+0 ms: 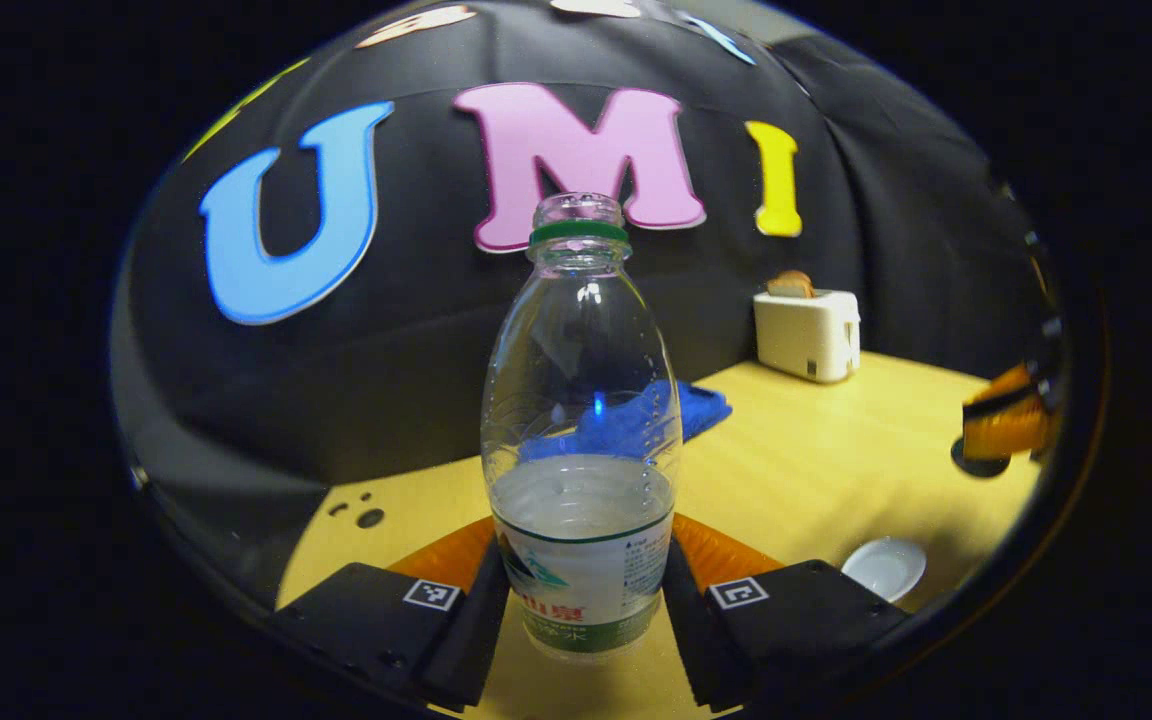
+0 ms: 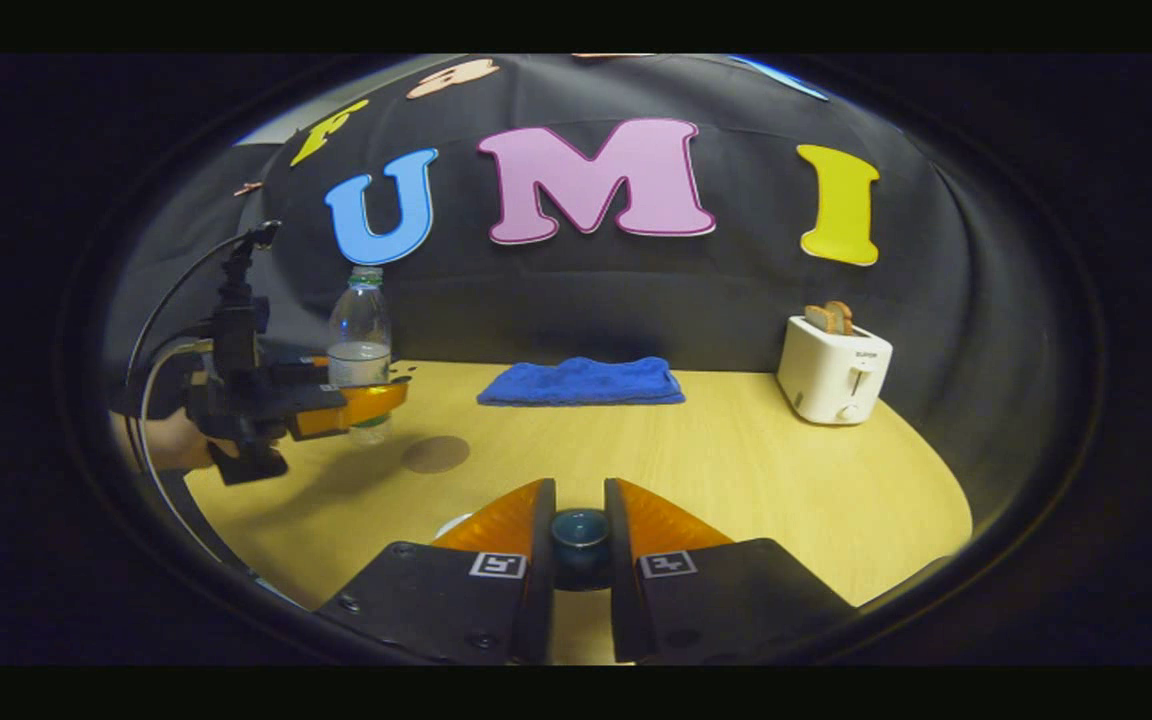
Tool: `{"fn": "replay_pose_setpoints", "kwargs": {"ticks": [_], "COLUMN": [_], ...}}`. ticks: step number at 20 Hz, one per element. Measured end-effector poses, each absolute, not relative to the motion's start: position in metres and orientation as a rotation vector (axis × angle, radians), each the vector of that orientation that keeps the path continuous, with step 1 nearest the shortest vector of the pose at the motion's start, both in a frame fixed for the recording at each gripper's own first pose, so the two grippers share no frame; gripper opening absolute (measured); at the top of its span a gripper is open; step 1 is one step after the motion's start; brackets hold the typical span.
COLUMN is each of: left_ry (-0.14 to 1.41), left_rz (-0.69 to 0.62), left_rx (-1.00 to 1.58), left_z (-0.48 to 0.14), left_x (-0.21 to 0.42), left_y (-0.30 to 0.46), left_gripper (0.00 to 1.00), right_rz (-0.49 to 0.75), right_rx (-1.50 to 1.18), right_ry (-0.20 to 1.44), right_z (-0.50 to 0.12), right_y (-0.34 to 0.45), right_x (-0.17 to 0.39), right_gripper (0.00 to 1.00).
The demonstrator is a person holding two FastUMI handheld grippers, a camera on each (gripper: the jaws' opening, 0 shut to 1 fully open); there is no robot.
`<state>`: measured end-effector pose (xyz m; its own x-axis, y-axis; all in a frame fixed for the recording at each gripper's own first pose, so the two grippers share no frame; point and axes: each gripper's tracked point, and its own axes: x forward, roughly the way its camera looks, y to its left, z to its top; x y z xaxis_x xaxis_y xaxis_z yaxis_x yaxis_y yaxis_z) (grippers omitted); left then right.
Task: Open the teacup lid with one hand, grasp the water bottle and pour water into the teacup with the other hand; after pouring, place the water bottle on the coaster and then close the teacup lid.
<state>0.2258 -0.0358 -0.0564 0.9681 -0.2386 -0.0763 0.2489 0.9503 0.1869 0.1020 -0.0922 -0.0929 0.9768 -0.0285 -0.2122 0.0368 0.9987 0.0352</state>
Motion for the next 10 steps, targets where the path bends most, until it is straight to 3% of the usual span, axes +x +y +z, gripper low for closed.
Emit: {"fn": "replay_pose_setpoints", "kwargs": {"ticks": [4, 10], "left_ry": [0.042, 0.039], "left_rz": [-0.231, -0.155], "left_rx": [-0.006, -0.003], "left_z": [-0.079, -0.073], "left_x": [0.240, 0.224], "left_y": [-0.035, -0.028], "left_gripper": [0.76, 0.77], "right_rz": [-0.025, -0.039], "right_rx": [0.032, 0.061], "right_ry": [0.169, 0.176], "right_z": [-0.100, -0.110], "right_y": [-0.080, -0.074], "right_x": [0.119, 0.120], "right_gripper": [0.26, 0.27]}}
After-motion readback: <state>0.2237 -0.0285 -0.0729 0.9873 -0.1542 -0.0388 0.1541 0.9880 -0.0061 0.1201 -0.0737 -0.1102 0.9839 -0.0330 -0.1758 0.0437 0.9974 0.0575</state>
